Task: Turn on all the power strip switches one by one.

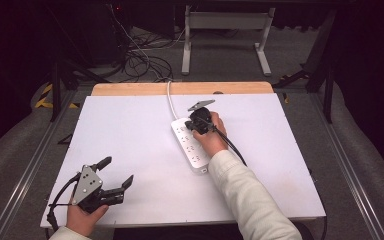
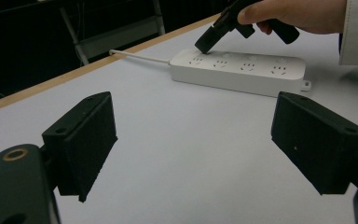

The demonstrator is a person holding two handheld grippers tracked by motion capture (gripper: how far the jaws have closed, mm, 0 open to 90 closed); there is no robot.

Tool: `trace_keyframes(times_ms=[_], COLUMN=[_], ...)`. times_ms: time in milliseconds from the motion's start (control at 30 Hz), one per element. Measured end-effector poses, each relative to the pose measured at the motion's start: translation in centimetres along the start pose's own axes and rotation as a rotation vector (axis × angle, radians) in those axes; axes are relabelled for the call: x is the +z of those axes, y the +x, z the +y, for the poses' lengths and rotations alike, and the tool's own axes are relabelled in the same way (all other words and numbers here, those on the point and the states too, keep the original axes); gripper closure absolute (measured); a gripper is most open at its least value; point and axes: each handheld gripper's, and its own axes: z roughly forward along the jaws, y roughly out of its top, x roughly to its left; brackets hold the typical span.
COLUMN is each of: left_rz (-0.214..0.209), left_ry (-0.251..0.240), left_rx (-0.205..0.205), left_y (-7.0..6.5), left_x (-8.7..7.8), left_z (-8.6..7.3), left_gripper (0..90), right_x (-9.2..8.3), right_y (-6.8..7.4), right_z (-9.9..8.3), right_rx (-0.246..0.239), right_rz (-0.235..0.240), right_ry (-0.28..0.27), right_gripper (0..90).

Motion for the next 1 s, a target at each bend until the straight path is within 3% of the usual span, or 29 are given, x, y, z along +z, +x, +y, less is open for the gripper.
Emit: trace_keyframes(times_ms=[33,233,300,567,1000], left_rz=[0.002,0.0,0.002,0.003,0.0], left_ry=[0.001,0.004,0.004,0.003,0.006], left_rx=[0.005,-0.005,-0.001,-0.001,-0.001], left_y=[0.1,0.1,0.1,0.0,0.0], left_x=[0.0,0.1,0.1,0.0,0.3], left_z=[0.0,0.0,0.0,0.0,0.0], left_gripper=[14.4,14.4,14.4,14.4,14.4], right_x=[-0.3,-2.0,-2.5,-4.6,-6.5], right_y=[0.0,0.6,0.9,1.2,1.5], right_z=[0.0,0.7,0.8,1.2,1.4], right_rx=[-0.01,-0.036,-0.043,-0.053,-0.064], right_rz=[-0.015,0.012,0.013,0.028,0.036], right_ry=[-0.005,-0.072,-0.082,-0.132,-0.16], right_gripper=[90.0,90.0,80.3,74.3,68.7])
